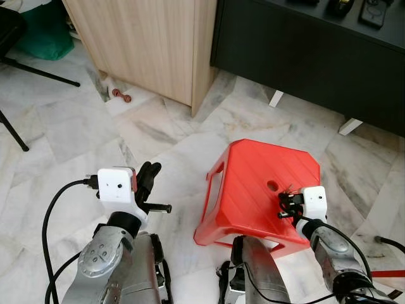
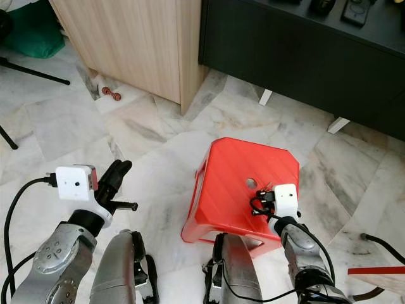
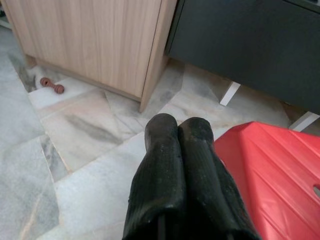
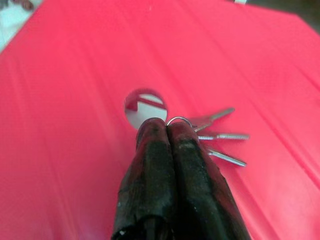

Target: Hang keys on a hook

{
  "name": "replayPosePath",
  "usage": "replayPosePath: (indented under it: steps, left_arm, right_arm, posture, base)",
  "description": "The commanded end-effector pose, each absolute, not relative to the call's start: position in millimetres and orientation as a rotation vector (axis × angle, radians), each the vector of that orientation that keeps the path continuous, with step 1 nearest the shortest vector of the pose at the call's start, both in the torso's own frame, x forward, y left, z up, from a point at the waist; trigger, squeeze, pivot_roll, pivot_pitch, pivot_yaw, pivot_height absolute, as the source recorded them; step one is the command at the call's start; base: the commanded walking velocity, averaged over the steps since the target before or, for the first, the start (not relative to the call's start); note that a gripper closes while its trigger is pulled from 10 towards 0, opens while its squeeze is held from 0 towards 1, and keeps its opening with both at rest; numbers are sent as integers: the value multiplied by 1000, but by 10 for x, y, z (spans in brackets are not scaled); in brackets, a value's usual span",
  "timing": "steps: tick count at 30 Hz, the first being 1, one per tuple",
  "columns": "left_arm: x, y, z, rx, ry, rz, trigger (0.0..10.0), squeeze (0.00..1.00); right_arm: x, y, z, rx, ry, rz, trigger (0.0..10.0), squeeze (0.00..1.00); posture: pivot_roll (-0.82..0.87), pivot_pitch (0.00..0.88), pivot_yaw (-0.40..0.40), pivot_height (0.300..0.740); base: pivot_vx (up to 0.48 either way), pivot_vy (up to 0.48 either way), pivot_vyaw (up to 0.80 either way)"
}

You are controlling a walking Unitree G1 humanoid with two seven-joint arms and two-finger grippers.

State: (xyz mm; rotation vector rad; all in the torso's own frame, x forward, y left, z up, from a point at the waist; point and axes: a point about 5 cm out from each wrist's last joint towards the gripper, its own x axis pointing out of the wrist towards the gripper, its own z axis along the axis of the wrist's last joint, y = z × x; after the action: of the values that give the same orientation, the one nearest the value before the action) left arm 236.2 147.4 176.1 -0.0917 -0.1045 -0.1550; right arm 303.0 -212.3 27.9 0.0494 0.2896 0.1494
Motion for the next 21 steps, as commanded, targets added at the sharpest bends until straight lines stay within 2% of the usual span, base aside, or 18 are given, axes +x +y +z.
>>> replayPosePath:
  steps: [1, 12, 15, 17, 19, 21]
  left_arm:
    - [2375, 1494, 1693, -91, -86, -148, 10000, 0]
    - [2517, 1533, 1687, -74, -111, -149, 10000, 0]
    - [2578, 1547, 1678, -69, -118, -151, 10000, 0]
    - [2654, 1568, 1642, -64, -122, -152, 10000, 0]
    - [2664, 1598, 1596, -56, -116, -142, 10000, 0]
    - [2673, 1613, 1577, -56, -113, -138, 10000, 0]
  right_arm:
    - [2978, -2160, 220, 75, 302, 118, 0, 0]
    - [3071, -2069, 252, 110, 292, 40, 0, 0]
    - [3106, -2033, 268, 131, 290, 18, 0, 0]
    - [3219, -2084, 447, 154, 203, -6, 0, 0]
    - [3276, -2241, 814, 147, 31, -5, 0, 0]
    - [3260, -2250, 868, 147, 4, -7, 0, 0]
  posture:
    - [31, 302, -121, 621]
    - [26, 228, -103, 621]
    - [16, 185, -89, 621]
    - [12, 156, -80, 621]
    - [8, 124, -70, 621]
    - [8, 111, -66, 621]
  base:
    - [0, 0, 0]
    - [0, 0, 0]
    - [0, 0, 0]
    - [0, 0, 0]
    - [0, 0, 0]
    - [0, 0, 0]
